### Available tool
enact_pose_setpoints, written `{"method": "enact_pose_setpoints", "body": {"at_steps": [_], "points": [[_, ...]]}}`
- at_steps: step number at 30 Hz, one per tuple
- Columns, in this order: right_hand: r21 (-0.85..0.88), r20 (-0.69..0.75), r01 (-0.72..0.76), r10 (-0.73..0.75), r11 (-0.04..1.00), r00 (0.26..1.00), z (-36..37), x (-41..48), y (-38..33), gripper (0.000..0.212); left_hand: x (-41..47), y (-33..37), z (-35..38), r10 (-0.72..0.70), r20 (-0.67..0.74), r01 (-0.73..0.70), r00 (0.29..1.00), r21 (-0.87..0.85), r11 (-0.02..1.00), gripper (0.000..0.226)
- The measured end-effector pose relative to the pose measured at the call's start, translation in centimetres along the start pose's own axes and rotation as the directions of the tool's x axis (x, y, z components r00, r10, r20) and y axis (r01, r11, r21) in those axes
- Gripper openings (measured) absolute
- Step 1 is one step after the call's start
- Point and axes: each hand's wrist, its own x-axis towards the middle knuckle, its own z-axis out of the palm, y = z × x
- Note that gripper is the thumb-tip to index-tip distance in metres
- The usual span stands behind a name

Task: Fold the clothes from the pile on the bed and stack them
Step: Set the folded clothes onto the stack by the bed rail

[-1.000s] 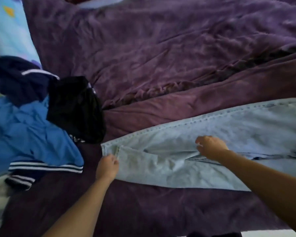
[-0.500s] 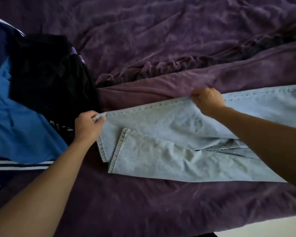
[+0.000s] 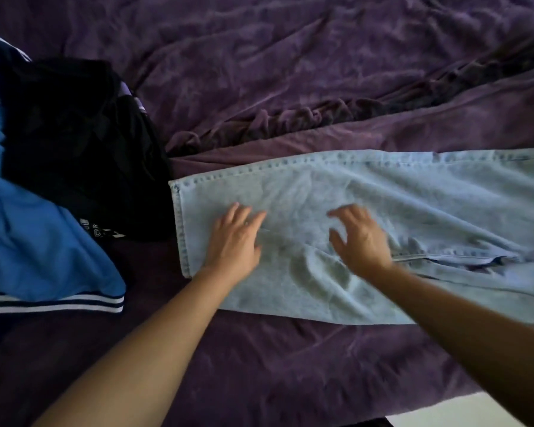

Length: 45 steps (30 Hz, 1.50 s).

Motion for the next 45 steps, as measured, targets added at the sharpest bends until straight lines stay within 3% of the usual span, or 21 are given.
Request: {"method": "enact_pose_setpoints", "body": {"at_steps": [2, 4, 8, 13, 20, 22, 26, 28, 32, 38, 41, 45], "points": [[-0.026, 0.166, -0.013, 0.018, 1.0, 0.986, 0.9, -5.2, 0.4, 0.046, -0.3, 0.9, 1.1, -0.021, 0.122, 0.008, 0.992, 0.108, 0.994, 0.056], [-0.063, 0.337, -0.12, 0.134, 0.991, 0.932, 1.4, -9.0, 1.6, 0.059, -0.7, 1.6, 1.3, -0.025, 0.118, 0.011, 0.993, 0.119, 0.993, 0.029], [-0.182, 0.435, -0.173, 0.237, 0.968, 0.868, 0.9, -12.4, 3.9, 0.066, -4.3, 1.8, 0.3, -0.003, 0.251, -0.005, 0.968, 0.031, 0.999, 0.008], [-0.363, 0.483, 0.016, 0.174, 0.932, 0.858, -2.0, -13.3, 4.6, 0.031, -12.0, 1.3, -1.4, -0.033, 0.298, 0.021, 0.954, 0.042, 0.999, 0.016], [-0.172, 0.567, 0.002, 0.097, 0.985, 0.818, -3.5, -17.7, 4.9, 0.021, -21.5, 4.4, 0.9, -0.207, 0.283, 0.168, 0.936, 0.156, 0.973, 0.016], [-0.15, 0.626, 0.05, 0.055, 0.987, 0.778, -2.9, -21.4, 5.3, 0.025, -24.0, 5.3, 2.6, -0.289, 0.26, 0.24, 0.921, 0.204, 0.949, 0.019], [-0.104, 0.792, 0.079, 0.034, 0.991, 0.61, -1.6, -27.7, 6.2, 0.032, -28.5, 6.8, 6.1, -0.359, 0.314, 0.252, 0.879, 0.334, 0.908, 0.026], [-0.072, 0.769, 0.004, 0.054, 0.997, 0.637, -1.5, -28.7, 6.6, 0.027, -30.3, 6.9, 7.4, -0.401, 0.363, 0.265, 0.841, 0.37, 0.891, 0.036], [-0.087, 0.613, -0.131, 0.157, 0.988, 0.775, -2.2, -26.4, 8.7, 0.02, -30.6, 7.4, 7.7, -0.439, 0.412, 0.279, 0.799, 0.393, 0.876, 0.043], [-0.169, 0.479, -0.286, 0.332, 0.943, 0.813, -6.4, -25.1, 13.3, 0.02, -25.0, 13.7, 5.9, -0.268, 0.383, 0.18, 0.884, 0.251, 0.951, 0.039], [-0.21, 0.386, -0.366, 0.421, 0.907, 0.821, -10.2, -26.0, 16.3, 0.02, -21.2, 19.4, 4.9, -0.156, 0.37, 0.106, 0.916, 0.154, 0.982, 0.044], [-0.305, 0.295, -0.411, 0.496, 0.859, 0.817, -15.1, -28.2, 22.1, 0.019, -17.7, 27.4, 4.5, 0.012, 0.306, -0.032, 0.952, 0.061, 0.998, 0.031]]}}
